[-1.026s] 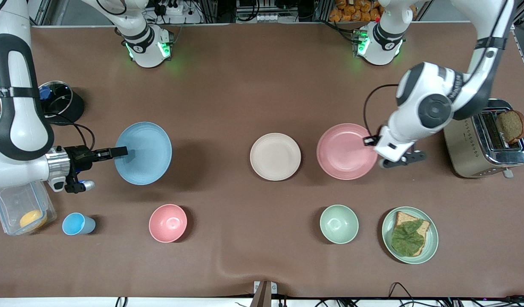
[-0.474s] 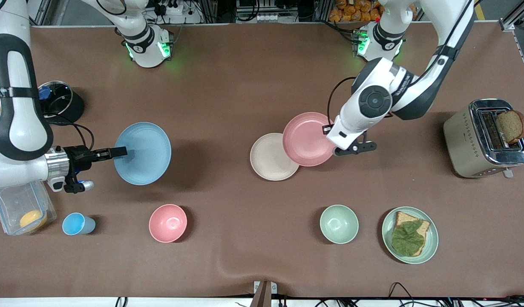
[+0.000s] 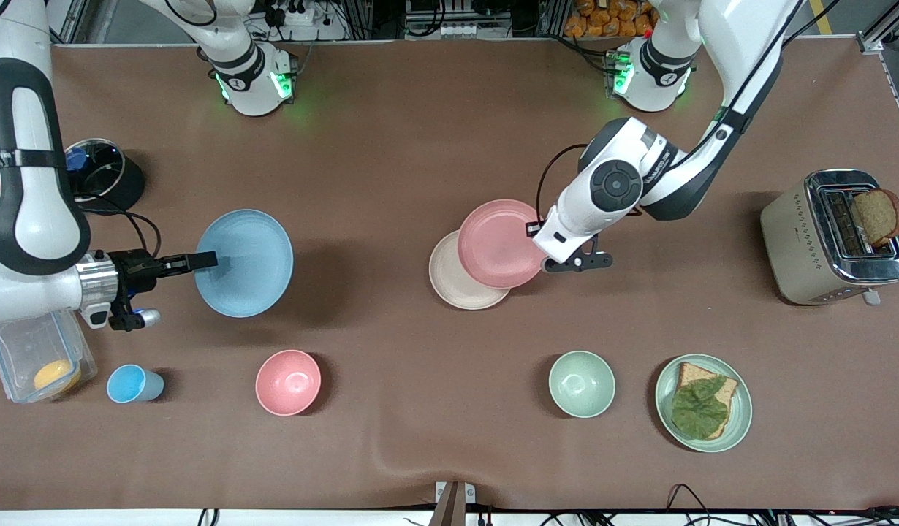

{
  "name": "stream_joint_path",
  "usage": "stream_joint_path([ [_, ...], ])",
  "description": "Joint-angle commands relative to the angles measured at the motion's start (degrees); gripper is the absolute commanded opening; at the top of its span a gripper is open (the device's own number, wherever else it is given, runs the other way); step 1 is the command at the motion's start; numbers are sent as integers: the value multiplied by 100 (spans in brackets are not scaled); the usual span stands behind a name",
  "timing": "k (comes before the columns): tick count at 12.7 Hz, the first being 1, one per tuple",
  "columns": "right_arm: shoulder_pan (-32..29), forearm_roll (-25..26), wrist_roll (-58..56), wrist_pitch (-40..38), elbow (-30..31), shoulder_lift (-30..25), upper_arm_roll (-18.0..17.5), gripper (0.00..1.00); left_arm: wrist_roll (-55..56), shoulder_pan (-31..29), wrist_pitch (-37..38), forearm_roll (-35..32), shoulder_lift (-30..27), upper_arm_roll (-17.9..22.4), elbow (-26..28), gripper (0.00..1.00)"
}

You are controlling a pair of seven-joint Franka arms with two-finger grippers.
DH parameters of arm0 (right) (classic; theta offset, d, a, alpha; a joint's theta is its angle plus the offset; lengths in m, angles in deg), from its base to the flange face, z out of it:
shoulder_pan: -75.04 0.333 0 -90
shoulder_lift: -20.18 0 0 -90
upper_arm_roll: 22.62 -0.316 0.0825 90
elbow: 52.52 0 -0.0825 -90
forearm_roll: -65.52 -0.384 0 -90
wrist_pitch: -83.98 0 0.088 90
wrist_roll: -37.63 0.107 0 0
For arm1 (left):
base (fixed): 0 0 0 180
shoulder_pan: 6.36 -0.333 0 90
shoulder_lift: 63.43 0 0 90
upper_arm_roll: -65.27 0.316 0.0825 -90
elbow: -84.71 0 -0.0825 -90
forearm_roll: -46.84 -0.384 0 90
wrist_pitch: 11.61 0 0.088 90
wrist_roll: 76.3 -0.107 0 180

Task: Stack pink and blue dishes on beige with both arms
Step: 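Carry the pink plate with the left gripper over the beige plate, then lower the pink plate onto the beige plate and open the left gripper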

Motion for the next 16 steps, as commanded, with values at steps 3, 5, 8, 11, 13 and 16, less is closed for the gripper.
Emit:
stream_joint_path([
  [3, -141, -116, -94, -39, 95, -103, -72, 0, 68, 258, -187, -44, 654, 5, -370, 0],
  [5, -132, -107, -94, -39, 95, -103, -72, 0, 129, 442, -187, -53, 909, 31, -493, 0],
  [8, -132, -107, -85, -39, 104, -103, -72, 0, 173, 592, -187, -385, 1217, 119, -564, 0],
  [11, -132, -107, -85, -39, 104, -103, -72, 0, 314, 943, -222, -571, 1402, 426, -819, 0],
  [13, -132, -116, -85, -48, 104, -103, -72, 0, 323, 1172, -222, -580, 1411, 663, -889, 0],
  [16, -123, -116, -85, -48, 104, -103, -72, 0, 323, 1234, -222, -580, 1490, 752, -1091, 0],
])
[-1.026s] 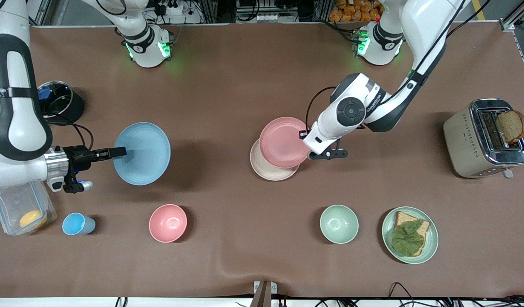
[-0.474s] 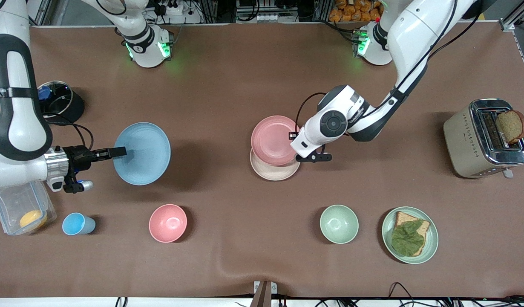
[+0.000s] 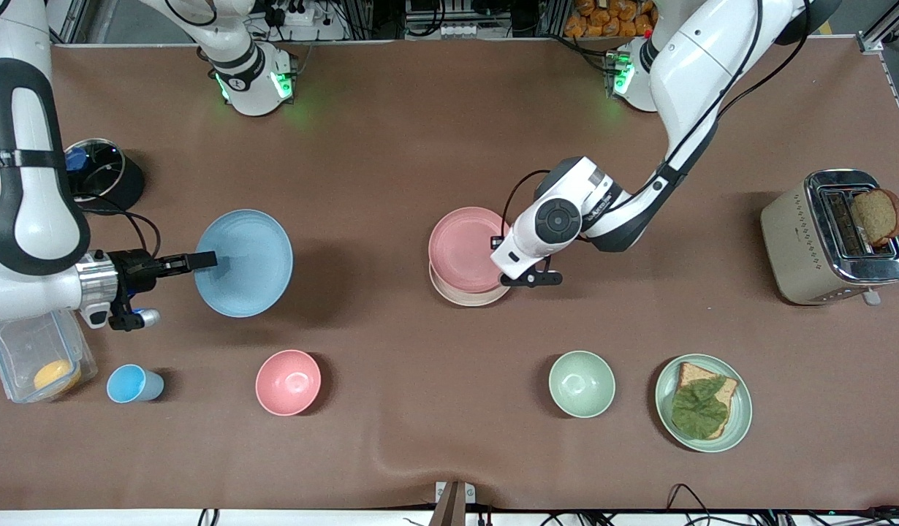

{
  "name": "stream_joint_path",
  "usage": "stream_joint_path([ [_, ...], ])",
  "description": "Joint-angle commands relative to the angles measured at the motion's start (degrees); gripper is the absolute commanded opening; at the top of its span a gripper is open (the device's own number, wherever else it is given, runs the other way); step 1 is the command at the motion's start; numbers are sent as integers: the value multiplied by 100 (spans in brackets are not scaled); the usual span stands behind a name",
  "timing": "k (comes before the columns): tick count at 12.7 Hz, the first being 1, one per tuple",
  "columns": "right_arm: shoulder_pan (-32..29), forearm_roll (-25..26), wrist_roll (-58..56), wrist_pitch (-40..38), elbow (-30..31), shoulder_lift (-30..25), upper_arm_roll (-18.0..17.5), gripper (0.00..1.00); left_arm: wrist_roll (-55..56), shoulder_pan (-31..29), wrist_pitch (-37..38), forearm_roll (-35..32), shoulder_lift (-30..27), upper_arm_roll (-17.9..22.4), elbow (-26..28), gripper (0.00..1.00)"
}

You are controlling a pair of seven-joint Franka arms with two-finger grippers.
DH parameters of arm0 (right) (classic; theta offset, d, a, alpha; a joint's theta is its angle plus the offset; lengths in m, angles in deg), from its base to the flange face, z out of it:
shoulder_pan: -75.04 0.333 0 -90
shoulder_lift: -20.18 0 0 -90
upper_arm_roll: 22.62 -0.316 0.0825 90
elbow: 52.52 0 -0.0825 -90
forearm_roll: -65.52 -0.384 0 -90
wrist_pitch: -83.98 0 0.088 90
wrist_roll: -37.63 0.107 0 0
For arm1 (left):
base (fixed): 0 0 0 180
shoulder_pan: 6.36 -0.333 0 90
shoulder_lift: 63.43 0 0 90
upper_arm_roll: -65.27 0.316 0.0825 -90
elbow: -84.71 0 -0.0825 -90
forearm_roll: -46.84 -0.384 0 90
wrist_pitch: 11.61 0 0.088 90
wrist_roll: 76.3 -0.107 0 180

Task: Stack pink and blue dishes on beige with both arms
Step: 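Lower the pink plate onto the beige plate and open the left gripper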

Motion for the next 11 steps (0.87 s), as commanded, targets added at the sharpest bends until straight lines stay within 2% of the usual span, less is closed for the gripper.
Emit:
stream_joint_path([
  [1, -120, -116, -84, -47, 97, -103, -73, 0, 207, 121, 4, -202, 190, 103, -277, 0],
  [8, -129, -116, -84, -38, 97, -103, -73, 0, 198, 121, 4, -202, 357, 182, -532, 0],
  [9, -120, -116, -84, -38, 97, -103, -73, 0, 207, 121, 4, -202, 366, 182, -541, 11],
  [10, -129, -116, -84, -38, 97, -103, -73, 0, 216, 121, 4, -193, 366, 182, -541, 35],
  [11, -120, -116, -84, -38, 106, -103, -73, 0, 224, 121, 4, -193, 358, 182, -541, 68],
])
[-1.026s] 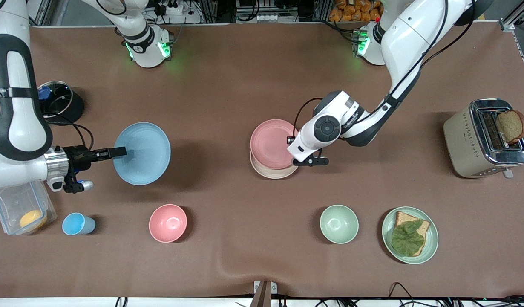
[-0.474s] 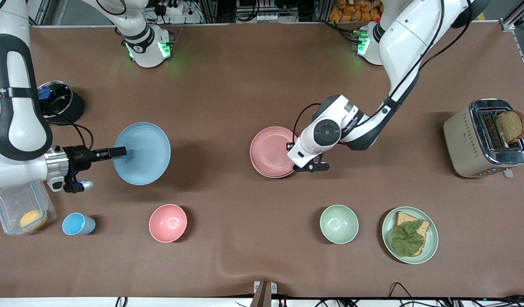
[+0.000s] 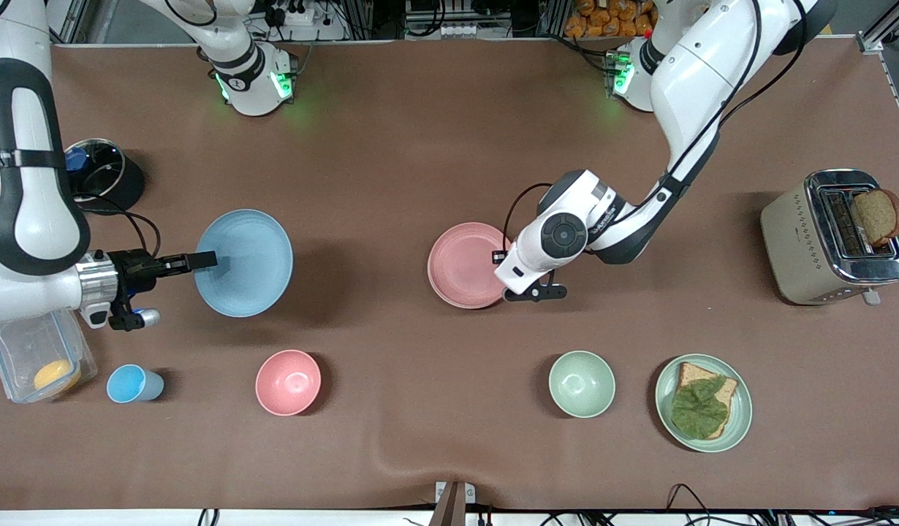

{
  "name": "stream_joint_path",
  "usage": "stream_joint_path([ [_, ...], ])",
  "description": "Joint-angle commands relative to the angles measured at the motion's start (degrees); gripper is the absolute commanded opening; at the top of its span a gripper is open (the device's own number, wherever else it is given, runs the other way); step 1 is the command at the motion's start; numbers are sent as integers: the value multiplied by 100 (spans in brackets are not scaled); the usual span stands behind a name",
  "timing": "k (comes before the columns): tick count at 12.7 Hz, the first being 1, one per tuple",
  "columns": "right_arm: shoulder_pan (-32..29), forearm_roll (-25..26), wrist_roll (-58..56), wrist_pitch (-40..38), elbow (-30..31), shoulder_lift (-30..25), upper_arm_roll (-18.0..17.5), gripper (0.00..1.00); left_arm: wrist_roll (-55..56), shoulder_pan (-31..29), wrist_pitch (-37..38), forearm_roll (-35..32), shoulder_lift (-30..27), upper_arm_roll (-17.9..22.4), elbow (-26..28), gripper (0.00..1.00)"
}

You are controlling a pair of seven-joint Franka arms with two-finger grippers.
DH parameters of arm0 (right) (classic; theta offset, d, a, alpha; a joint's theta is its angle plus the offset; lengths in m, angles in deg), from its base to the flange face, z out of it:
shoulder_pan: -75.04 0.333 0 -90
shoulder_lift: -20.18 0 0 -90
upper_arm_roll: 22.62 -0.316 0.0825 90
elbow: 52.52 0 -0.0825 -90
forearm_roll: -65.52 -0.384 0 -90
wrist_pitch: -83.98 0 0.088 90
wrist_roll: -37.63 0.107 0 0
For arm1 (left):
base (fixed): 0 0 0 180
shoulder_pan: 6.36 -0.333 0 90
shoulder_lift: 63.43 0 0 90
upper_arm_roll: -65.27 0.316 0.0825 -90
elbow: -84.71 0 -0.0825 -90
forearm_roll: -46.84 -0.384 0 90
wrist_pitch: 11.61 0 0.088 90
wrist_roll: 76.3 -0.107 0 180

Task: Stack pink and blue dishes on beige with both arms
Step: 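Lower the pink plate onto the beige plate and open the left gripper, then carry the blue plate over the pink plate while the left gripper withdraws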

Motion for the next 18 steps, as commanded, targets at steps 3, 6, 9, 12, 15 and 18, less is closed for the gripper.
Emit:
stream_joint_path([
  [3, -120, -116, -84, -35, 106, -103, -73, 0, 206, -19, 30, -200, -52, 75, -295, 100],
  [6, 142, 7, -5, 44, 88, -112, -73, 0, 154, -308, 205, -209, -736, 84, -331, 100],
  [9, 739, 42, 748, 351, 71, -94, -73, 0, 57, -914, 582, -209, -1439, 67, -331, 100],
  [12, 1249, 16, 1276, 816, 123, -50, -82, 0, -92, -1600, 829, -156, -2352, 14, -331, 100],
  [15, 1934, -63, 2068, 1448, 123, 72, -91, 0, -374, -1768, 1581, -261, -3153, 58, -366, 100],
  [18, 2769, -176, 3042, 2309, 290, 187, -100, 0, -295, -1707, 2647, -271, -4033, -56, -339, 100],
])
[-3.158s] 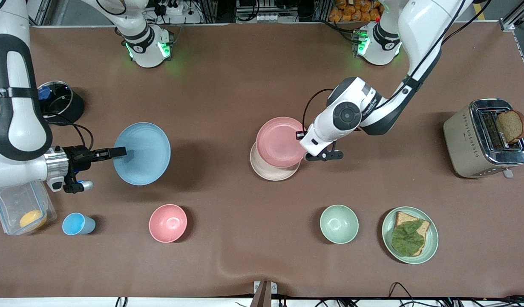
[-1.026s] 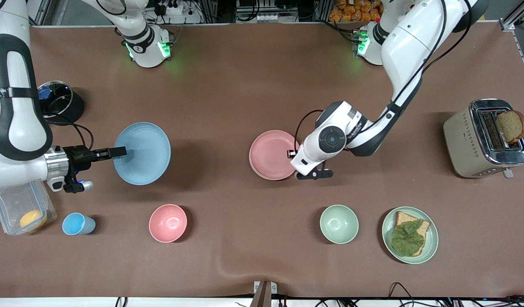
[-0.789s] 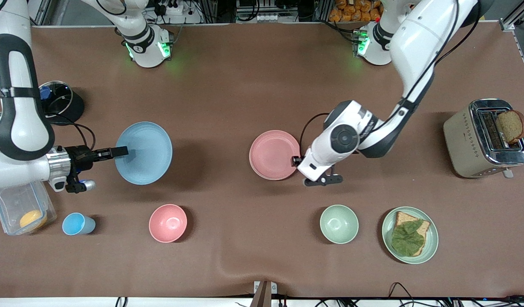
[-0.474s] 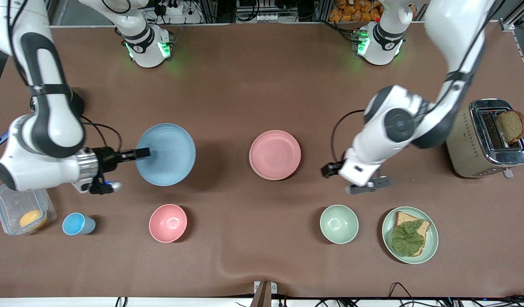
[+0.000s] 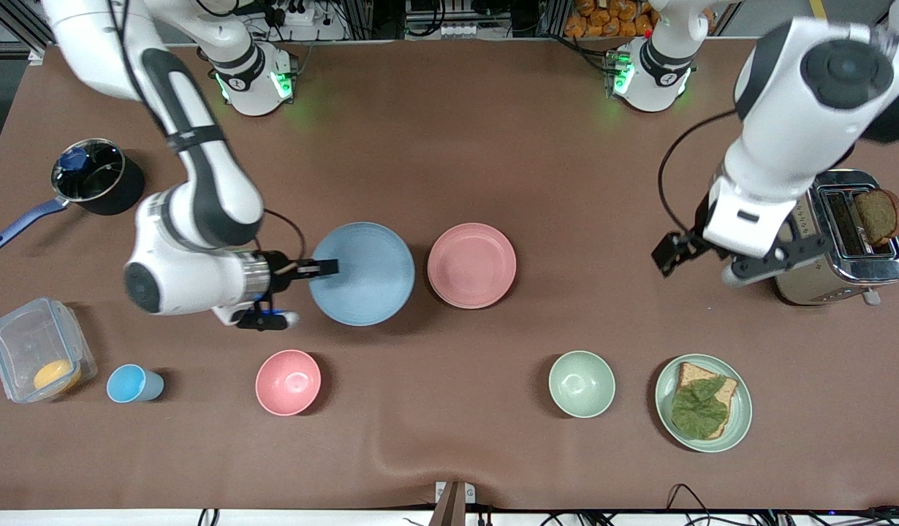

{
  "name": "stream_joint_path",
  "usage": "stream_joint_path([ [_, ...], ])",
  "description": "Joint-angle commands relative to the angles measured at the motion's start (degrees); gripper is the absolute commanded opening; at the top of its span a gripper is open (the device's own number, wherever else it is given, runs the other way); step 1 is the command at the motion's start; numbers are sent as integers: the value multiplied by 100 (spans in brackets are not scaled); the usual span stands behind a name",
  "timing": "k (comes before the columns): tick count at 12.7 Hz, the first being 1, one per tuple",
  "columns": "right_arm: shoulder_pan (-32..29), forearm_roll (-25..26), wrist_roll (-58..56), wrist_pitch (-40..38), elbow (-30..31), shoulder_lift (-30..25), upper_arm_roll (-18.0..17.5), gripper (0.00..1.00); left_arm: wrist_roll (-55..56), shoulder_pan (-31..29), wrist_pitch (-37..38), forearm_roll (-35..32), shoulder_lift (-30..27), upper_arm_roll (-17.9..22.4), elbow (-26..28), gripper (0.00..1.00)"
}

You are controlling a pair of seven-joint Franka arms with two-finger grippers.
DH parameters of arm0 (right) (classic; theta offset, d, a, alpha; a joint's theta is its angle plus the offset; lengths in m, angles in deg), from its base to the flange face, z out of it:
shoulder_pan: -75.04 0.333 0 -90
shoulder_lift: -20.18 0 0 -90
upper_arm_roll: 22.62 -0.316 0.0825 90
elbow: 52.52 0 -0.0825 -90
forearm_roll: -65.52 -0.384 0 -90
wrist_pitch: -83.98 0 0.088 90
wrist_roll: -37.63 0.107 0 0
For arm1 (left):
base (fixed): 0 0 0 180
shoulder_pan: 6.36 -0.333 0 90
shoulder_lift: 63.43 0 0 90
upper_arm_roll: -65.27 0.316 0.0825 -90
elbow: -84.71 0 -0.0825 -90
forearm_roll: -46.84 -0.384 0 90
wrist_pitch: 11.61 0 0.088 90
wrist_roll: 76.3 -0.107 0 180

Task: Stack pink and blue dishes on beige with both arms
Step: 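Carry the blue plate over the pink plate while the left gripper withdraws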

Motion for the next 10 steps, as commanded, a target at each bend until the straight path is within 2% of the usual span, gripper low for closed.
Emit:
stream_joint_path([
  [1, 585, -310, 646, 626, 174, 88, 32, 0, 96, 80, 474, -157, -704, -233, 177, 100],
  [3, 884, -583, 691, 1144, 411, 106, 40, 0, 175, 133, 325, -289, -679, -410, -6, 100],
  [6, 1569, -602, 1471, 1970, 456, 316, 49, 0, -149, 19, 369, -254, -617, -385, -122, 100],
  [7, 1702, -602, 1534, 2217, 464, 413, 49, 0, -203, 167, 369, -228, -608, -350, -87, 100],
  [8, 1842, -602, 1543, 2358, 473, 483, 49, 0, -221, 360, 325, -211, -608, -10, -113, 100],
  [9, 1922, -593, 1631, 2455, 473, 554, 58, 0, -360, 910, 316, -193, -591, 568, -131, 100],
  [10, 2019, -584, 1736, 2578, 473, 615, 58, 0, -518, 1620, 316, -219, -573, 1339, -105, 100],
])
